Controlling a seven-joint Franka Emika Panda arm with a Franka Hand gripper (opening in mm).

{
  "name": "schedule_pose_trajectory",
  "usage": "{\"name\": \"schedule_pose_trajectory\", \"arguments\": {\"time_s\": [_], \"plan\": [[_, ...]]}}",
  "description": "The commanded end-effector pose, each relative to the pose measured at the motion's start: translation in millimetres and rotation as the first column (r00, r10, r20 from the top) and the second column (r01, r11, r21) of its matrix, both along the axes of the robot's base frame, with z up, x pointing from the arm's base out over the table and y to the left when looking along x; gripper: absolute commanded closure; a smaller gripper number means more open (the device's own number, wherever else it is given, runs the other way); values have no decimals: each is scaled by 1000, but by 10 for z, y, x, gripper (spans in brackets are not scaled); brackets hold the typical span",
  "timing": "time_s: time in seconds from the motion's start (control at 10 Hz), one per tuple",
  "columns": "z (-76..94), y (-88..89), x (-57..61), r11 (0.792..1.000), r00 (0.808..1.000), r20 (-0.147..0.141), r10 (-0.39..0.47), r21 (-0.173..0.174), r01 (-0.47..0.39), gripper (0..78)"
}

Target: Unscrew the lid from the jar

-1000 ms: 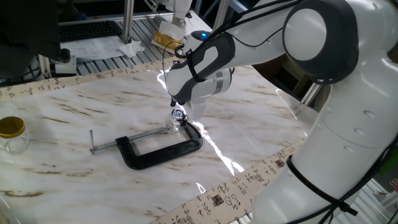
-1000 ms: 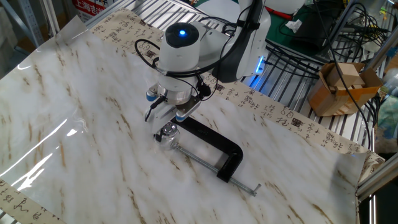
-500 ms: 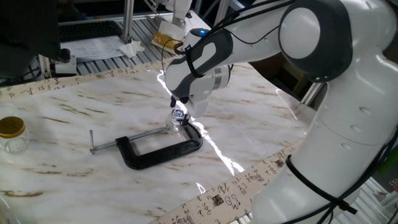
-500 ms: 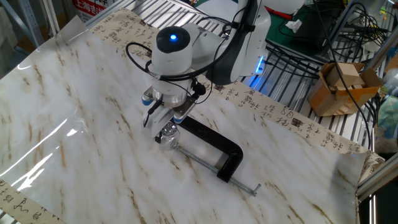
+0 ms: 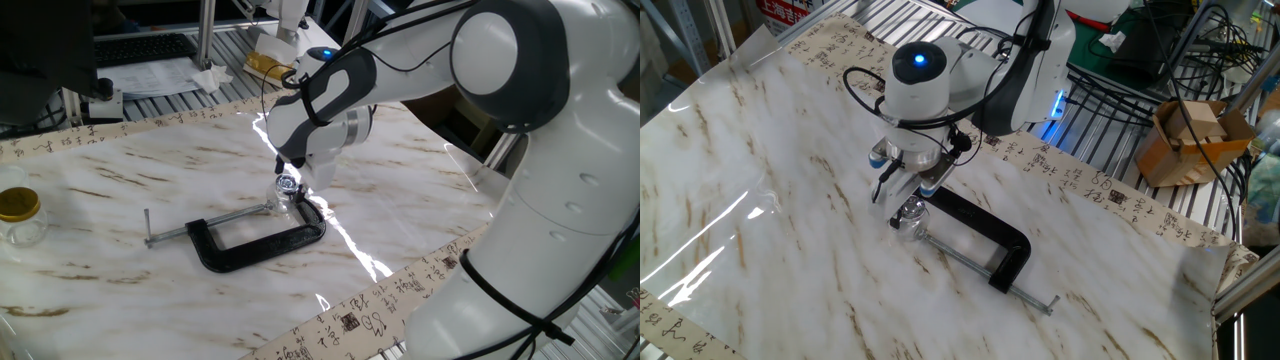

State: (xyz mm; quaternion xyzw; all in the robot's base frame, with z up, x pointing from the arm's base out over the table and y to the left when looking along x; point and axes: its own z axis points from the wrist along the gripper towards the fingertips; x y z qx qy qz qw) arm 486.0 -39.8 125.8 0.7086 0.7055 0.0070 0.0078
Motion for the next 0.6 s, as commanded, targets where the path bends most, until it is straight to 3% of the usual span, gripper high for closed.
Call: {"name": "schedule_pose_trajectory", "arguments": {"time_s": [0.1,0.6], "plan": [[9,-8,-12,1000,1000,5,6,-3,-6,1],[18,-7,-17,1000,1000,6,27,-3,-27,1]]}}
